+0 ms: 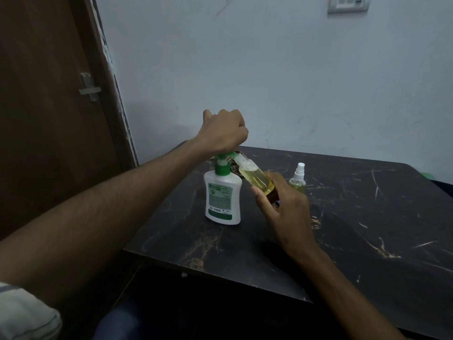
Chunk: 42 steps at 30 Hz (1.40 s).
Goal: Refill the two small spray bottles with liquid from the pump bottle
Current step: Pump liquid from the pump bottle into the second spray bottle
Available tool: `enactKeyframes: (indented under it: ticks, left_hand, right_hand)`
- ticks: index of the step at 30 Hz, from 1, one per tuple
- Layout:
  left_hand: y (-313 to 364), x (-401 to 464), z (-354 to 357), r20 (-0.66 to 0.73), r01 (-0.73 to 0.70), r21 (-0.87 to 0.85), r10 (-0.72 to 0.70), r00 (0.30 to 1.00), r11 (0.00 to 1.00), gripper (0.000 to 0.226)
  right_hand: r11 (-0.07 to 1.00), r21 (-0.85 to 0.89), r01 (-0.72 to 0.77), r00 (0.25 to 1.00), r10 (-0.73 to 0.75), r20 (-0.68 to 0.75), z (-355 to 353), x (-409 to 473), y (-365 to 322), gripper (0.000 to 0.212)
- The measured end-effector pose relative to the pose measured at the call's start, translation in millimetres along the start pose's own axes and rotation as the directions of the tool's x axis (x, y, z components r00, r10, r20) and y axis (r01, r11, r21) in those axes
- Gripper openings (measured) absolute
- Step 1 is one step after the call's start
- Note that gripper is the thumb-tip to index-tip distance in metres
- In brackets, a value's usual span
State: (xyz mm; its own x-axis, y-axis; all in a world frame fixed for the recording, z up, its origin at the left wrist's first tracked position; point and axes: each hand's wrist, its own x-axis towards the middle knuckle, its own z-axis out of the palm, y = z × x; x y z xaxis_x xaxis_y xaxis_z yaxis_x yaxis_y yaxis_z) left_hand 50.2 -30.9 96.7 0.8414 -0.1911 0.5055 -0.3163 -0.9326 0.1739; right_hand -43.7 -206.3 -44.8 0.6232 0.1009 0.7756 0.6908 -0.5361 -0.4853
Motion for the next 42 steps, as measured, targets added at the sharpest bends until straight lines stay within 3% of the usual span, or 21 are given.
enactKeyframes:
  ticks: [42]
  left_hand:
    - [2.6,-3.1,0.3,-0.012,0.011,-0.002,-0.011,1.0,1.0,0.014]
  right_hand:
    - [0.999,0.008,-0.036,0.999,0.036,0.018,-0.6,0.9,-4.4,0.038]
